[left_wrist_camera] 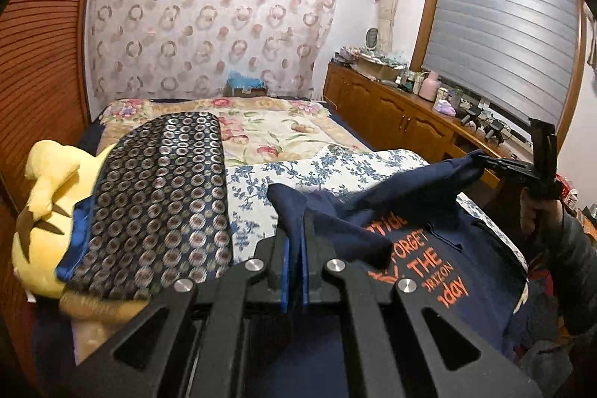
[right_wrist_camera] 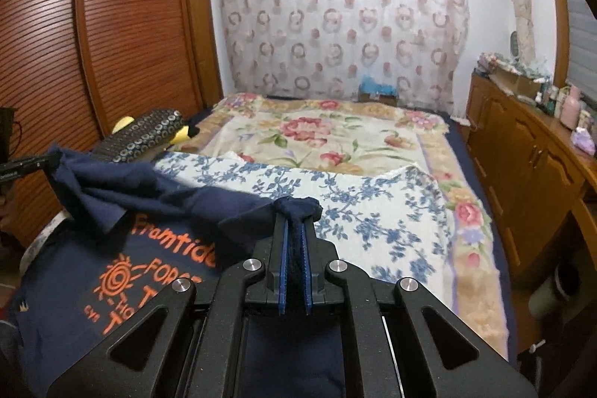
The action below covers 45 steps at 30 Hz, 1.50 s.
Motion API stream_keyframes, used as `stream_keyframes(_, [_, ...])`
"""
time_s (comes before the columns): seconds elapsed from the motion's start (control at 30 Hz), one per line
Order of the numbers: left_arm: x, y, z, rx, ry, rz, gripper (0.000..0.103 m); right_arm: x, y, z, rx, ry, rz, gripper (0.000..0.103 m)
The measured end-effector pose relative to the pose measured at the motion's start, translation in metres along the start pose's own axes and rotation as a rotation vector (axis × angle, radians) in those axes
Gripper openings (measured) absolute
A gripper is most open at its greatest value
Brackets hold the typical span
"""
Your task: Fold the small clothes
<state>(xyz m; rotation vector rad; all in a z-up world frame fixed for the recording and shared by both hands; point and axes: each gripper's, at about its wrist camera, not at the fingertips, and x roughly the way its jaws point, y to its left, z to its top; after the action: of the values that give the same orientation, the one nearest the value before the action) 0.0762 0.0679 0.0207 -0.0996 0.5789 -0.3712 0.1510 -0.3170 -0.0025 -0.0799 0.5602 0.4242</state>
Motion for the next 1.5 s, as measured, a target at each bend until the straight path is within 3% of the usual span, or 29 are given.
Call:
stream_keyframes(0.17, [-0.04, 0.001, -0.02, -0.029, -0.04, 0.0, 0.001, -0.051, 0.005, -0.015, 0.0, -0.029, -0.018, 0.004])
stream_keyframes(0.37, [-0.06, -0.006, -0.036, -0.047, -0.07, -0.012, 0.001, -0.091, 0.005, -0.046, 0.012, -0.016, -0.036, 0.004])
stream_keyframes(0.67, [-0.084, -0.016, -0.042, -0.029, -0.053, -0.038, 0.001, -0.125, 0.003, -0.072, 0.048, 0.001, -0.035, 0.004])
stream_keyframes(0.83, [-0.084, -0.017, -0.05, -0.014, -0.019, 0.021, 0.009, -0.119, 0.012, -0.093, 0.05, 0.056, -0.021, 0.004])
stream_keyframes(0.9, [-0.086, -0.015, -0.05, -0.009, -0.024, 0.039, 0.014, -0.111, 0.014, -0.1, 0.05, 0.091, -0.031, 0.011])
stream_keyframes(1.0, [-0.089, -0.01, -0.047, -0.003, -0.038, 0.072, 0.033, -0.106, 0.012, -0.103, 0.042, 0.102, -0.064, 0.015])
stream_keyframes(1.13, [-0.08, -0.003, -0.047, 0.003, -0.025, 0.086, 0.049, -0.107, 0.005, -0.095, 0.047, 0.064, -0.09, 0.053])
stream_keyframes(1.2, [-0.071, 0.003, -0.048, -0.008, -0.014, 0.084, 0.058, -0.099, 0.003, -0.089, 0.031, 0.057, -0.109, 0.056])
stream_keyframes(1.5, [-0.014, 0.026, -0.064, -0.034, 0.113, 0.15, 0.058, -0.035, -0.003, -0.081, 0.0, 0.133, -0.106, 0.059])
